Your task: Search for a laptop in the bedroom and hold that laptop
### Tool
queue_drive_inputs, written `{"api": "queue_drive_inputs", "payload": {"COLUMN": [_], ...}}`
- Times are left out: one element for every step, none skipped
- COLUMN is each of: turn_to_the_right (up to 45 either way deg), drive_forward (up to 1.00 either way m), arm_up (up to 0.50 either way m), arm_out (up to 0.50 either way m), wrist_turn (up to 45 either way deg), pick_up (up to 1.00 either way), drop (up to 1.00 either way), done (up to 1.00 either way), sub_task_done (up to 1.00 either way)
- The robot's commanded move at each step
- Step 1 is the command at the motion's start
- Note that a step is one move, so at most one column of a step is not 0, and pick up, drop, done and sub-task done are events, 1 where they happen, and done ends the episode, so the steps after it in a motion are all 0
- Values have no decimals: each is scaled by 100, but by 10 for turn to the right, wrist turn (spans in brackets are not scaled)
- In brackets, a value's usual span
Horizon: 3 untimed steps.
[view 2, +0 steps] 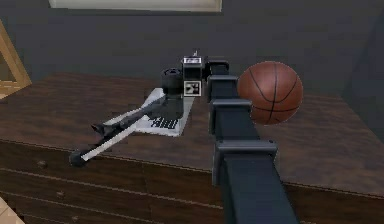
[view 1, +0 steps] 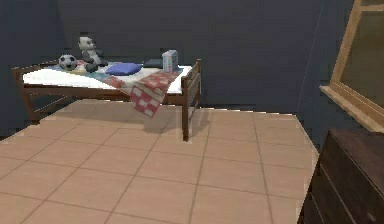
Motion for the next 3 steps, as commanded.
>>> {"api": "queue_drive_inputs", "payload": {"turn_to_the_right": [0, 0, 0], "drive_forward": [0, 0, 0], "arm_up": [0, 0, 0], "arm_out": [0, 0, 0], "wrist_turn": [450, 390, 0], "pick_up": [0, 0, 100], "drop": [0, 0, 0], "done": [0, 0, 0], "sub_task_done": [0, 0, 0]}}
